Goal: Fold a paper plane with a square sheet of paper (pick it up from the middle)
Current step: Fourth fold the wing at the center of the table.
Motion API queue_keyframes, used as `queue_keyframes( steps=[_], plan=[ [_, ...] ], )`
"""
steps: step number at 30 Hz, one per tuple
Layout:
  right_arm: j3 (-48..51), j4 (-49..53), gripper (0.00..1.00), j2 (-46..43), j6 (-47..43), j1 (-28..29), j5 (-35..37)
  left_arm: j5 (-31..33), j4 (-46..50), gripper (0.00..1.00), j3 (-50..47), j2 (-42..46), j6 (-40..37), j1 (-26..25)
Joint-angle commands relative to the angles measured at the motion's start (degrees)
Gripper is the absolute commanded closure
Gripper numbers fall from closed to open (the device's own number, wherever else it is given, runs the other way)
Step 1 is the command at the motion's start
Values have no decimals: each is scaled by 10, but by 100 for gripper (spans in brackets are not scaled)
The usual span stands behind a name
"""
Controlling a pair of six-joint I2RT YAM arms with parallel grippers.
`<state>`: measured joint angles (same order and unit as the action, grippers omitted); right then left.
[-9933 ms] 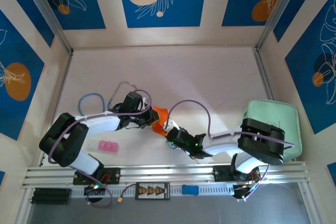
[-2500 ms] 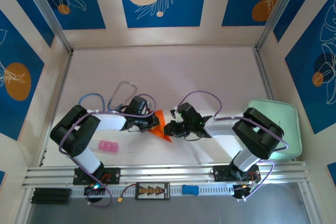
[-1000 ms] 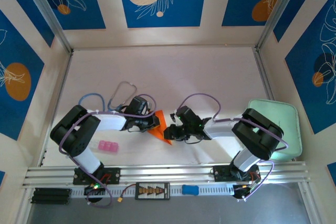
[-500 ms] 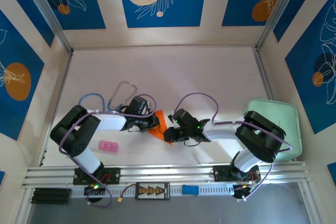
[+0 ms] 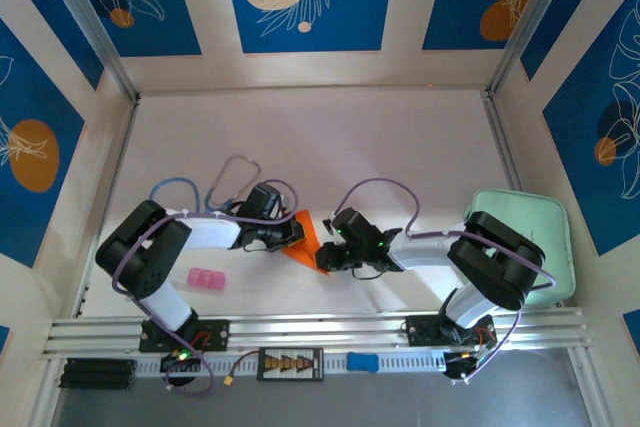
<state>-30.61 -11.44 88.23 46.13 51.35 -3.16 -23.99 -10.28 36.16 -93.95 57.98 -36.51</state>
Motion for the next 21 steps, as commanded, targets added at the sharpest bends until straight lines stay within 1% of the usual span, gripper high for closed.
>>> queue_keyframes(
  steps=[1,6,14,21],
  plan=[
    [15,-18,88,0,16,-9,-34,-8,-5,96,-2,-9,-9,-3],
    [19,-36,90,10,25,-11,-52,-11,-5,95,4,-6,-12,-3],
    [34,-77,92,24,56,-26,-82,-21,-18,91,6,11,-17,-4],
    [40,-92,94,35,82,-35,-90,-28,-29,91,4,6,-8,-12]
  ],
)
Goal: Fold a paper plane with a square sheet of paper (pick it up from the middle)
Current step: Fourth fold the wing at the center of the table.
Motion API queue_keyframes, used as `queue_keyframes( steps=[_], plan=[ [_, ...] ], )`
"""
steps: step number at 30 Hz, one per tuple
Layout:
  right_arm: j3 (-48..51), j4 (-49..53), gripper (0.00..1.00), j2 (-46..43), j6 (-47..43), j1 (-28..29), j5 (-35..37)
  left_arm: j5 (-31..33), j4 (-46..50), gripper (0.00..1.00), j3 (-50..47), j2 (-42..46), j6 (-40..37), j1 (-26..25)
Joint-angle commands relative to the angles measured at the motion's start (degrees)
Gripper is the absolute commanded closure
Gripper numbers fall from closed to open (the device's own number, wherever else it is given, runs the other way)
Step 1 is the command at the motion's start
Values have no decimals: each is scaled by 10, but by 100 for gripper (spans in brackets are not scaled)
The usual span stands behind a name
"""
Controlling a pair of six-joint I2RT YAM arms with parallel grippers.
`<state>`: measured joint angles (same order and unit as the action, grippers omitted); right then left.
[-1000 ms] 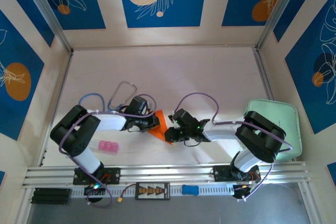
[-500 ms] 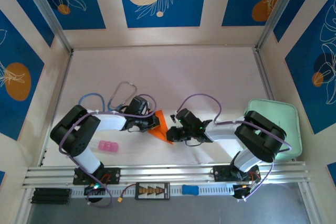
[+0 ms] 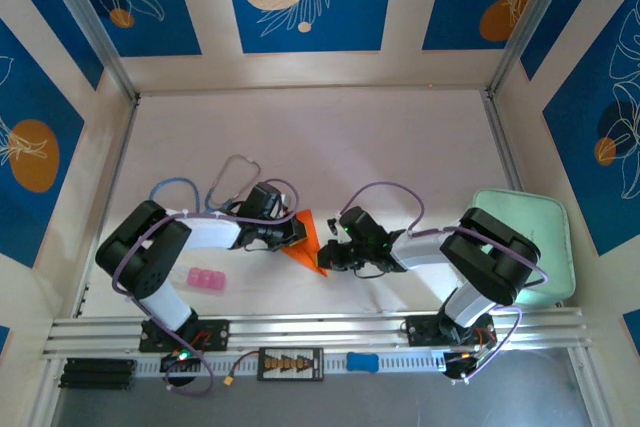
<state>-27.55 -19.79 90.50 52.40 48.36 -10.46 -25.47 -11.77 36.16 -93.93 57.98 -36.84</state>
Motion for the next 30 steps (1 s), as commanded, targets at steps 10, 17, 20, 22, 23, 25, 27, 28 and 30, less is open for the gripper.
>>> queue_keyframes(
  steps=[10,17,20,22,23,25,27,28,30],
  plan=[
    [14,-20,94,21,35,-13,-27,-11,-19,91,1,-8,-4,-18],
    [10,-15,93,18,34,-14,-33,-5,-19,92,-3,-30,-5,-19],
    [4,-5,91,10,30,-14,-34,-1,-6,93,-4,-33,-9,-20],
    [1,4,89,0,25,-15,-31,3,1,93,-5,-34,-14,-19],
    [-2,13,88,-6,23,-14,-30,5,6,93,-5,-33,-16,-20],
    [-6,30,86,-17,15,-14,-25,7,9,93,-6,-34,-19,-20],
    [-10,46,83,-29,8,-13,-20,7,10,94,-5,-34,-19,-19],
    [-12,57,82,-32,4,-13,-17,8,11,93,-5,-34,-20,-20],
    [-16,75,81,-37,-5,-11,-11,9,13,93,-4,-33,-21,-20]
  ],
)
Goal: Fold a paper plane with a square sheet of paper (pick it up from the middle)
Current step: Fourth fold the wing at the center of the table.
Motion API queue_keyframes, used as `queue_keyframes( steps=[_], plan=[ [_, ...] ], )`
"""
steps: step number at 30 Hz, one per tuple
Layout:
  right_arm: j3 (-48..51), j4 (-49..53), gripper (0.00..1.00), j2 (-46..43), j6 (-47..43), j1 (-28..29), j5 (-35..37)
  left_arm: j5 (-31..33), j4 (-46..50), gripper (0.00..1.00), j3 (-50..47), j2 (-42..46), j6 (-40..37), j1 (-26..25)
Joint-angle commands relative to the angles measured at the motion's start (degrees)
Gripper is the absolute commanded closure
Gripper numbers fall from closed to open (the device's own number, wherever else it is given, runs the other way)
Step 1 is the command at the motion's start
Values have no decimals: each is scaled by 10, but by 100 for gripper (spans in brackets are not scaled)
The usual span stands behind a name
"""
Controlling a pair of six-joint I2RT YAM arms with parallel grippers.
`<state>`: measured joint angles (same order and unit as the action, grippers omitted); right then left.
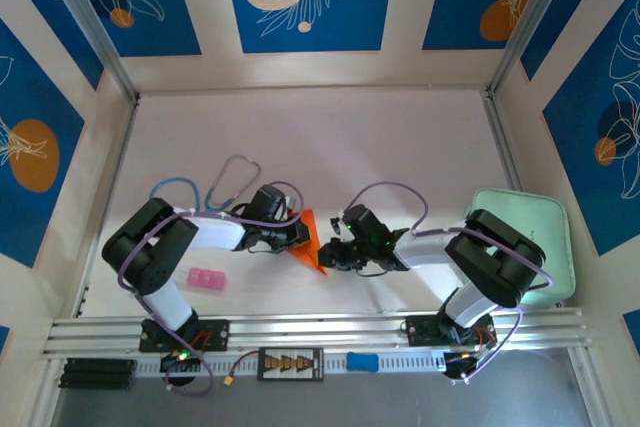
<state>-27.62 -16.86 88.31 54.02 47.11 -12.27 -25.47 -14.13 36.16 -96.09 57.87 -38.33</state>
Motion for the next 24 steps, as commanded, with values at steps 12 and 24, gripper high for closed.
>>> queue_keyframes(
  steps=[12,24],
  plan=[
    [-28,85,80,7,-42,20,25,6,36,94,-3,-8,-19,-5],
    [19,35,87,0,-12,18,4,5,35,94,-4,-9,-18,-4]
  ],
)
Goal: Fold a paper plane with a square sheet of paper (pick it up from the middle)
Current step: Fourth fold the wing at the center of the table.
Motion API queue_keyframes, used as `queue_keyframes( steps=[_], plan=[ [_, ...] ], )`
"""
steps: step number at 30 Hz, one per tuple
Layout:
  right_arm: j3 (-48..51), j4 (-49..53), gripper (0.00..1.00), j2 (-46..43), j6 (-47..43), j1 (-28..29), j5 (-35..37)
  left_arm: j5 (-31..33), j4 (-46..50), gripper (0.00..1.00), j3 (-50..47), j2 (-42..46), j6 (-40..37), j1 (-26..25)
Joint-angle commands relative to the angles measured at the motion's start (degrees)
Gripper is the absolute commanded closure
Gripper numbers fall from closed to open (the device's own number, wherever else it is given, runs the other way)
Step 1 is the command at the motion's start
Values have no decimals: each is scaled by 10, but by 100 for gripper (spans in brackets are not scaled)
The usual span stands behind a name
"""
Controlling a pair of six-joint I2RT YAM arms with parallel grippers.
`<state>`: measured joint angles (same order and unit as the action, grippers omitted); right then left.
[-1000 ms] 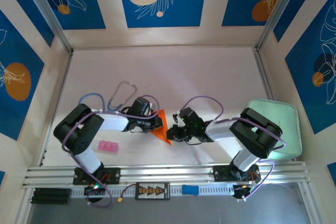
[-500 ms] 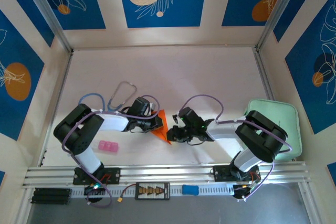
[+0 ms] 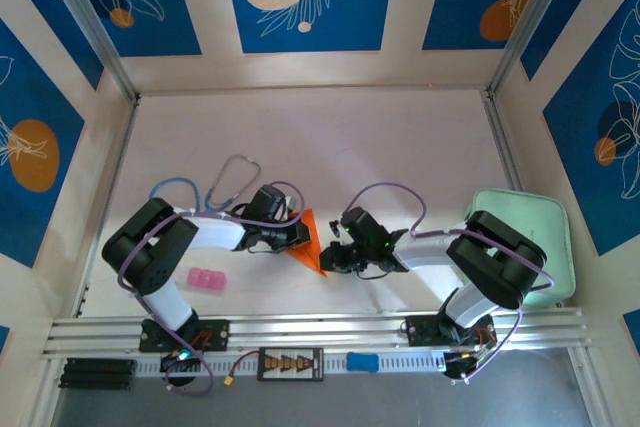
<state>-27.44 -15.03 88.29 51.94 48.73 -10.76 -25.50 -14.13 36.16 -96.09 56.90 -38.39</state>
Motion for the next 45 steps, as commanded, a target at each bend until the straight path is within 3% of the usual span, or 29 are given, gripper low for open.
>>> queue_keyframes(
  steps=[1,10,26,33,45],
  plan=[
    [18,18,86,-3,7,1,-13,6,35,94,-4,-9,-8,-3],
    [7,78,76,-49,-21,6,28,6,34,94,-3,-8,-8,-3],
    [-5,74,79,-21,-21,14,13,3,31,94,-4,-8,-5,-3],
    [-16,81,70,-33,-26,15,20,2,32,94,-1,-8,-5,-3],
    [-14,74,79,1,-9,15,17,0,32,94,0,-8,-5,-3]
  ],
)
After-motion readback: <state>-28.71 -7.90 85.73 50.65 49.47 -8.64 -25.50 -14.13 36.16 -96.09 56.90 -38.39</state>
